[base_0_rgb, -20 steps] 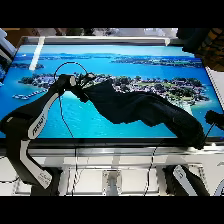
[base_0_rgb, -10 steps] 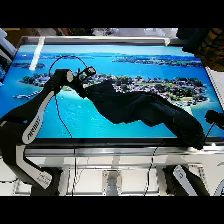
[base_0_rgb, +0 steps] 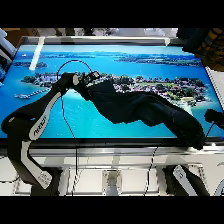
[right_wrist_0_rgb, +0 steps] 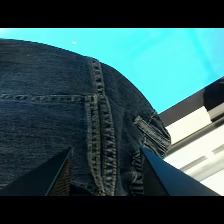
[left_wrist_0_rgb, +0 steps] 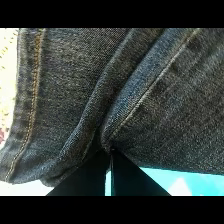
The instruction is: Fold the clothes and pants, and hang the long-sleeved shirts on hangers.
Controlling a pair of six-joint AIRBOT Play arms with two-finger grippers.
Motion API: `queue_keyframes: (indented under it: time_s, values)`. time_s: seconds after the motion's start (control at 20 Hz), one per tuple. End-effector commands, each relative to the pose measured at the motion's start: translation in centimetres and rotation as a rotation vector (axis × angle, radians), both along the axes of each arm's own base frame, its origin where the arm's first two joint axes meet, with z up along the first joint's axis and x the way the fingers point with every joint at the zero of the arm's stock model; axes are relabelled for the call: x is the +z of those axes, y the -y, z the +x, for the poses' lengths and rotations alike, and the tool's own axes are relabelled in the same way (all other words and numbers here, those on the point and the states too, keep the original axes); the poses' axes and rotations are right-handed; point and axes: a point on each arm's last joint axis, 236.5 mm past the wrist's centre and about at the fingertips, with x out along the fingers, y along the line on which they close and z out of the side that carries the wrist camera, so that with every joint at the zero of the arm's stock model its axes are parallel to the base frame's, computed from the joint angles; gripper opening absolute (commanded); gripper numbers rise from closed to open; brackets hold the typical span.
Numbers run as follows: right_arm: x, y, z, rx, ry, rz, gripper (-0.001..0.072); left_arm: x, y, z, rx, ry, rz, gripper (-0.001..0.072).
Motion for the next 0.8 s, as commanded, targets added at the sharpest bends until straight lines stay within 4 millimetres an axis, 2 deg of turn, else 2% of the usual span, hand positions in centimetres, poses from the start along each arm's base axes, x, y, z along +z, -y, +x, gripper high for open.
queue_keyframes:
  time_s: [0.0, 0.1, 0.15, 0.2, 0.25, 0.3, 0.35, 0.45, 0.55, 0.65, 0.75]
  values:
    - [0.1, -0.2, 0.2, 0.015, 0.008, 0.002, 0.046, 5.7, -4.0, 3.2, 0.128, 0.171, 0.122, 0.0019]
    - [0.1, -0.4, 0.5, 0.043, 0.013, 0.004, 0.0459, 13.6, -9.5, 5.0, 0.238, 0.356, 0.231, 0.0019]
    - [0.2, -0.6, 0.8, 0.06, 0.023, 0.008, 0.046, 17.5, -12.2, 5.1, 0.306, 0.429, 0.244, 0.0019]
    - [0.3, -1.0, 1.3, 0.08, 0.044, 0.018, 0.0459, 21.4, -15.0, 4.6, 0.385, 0.49, 0.225, 0.0019]
    - [0.5, -1.5, 2.0, 0.103, 0.072, 0.031, 0.0459, 24.4, -17.5, 3.6, 0.445, 0.532, 0.208, 0.0018]
    - [0.7, -2.1, 2.7, 0.124, 0.103, 0.046, 0.0459, 26.9, -20.3, 2.1, 0.51, 0.555, 0.201, 0.0019]
    - [1.1, -2.7, 3.6, 0.147, 0.141, 0.063, 0.0459, 28.3, -22.7, 0.5, 0.572, 0.552, 0.2, 0.0019]
    - [1.6, -3.7, 4.9, 0.193, 0.194, 0.081, 0.0459, 29.5, -27.3, -3.3, 0.696, 0.498, 0.223, 0.002]
    - [0.9, -4.6, 5.5, 0.231, 0.179, 0.097, 0.0459, 29.2, -30.4, -6.8, 0.799, 0.419, 0.225, 0.0019]
    - [-0.6, -6.3, 6.4, 0.284, 0.139, 0.138, 0.0459, 28.3, -31.6, -8.9, 0.857, 0.365, 0.18, 0.0019]
    - [-2.9, -8.9, 7.7, 0.357, 0.092, 0.192, 0.0459, 26.4, -31.9, -10.5, 0.877, 0.284, 0.148, 0.002]
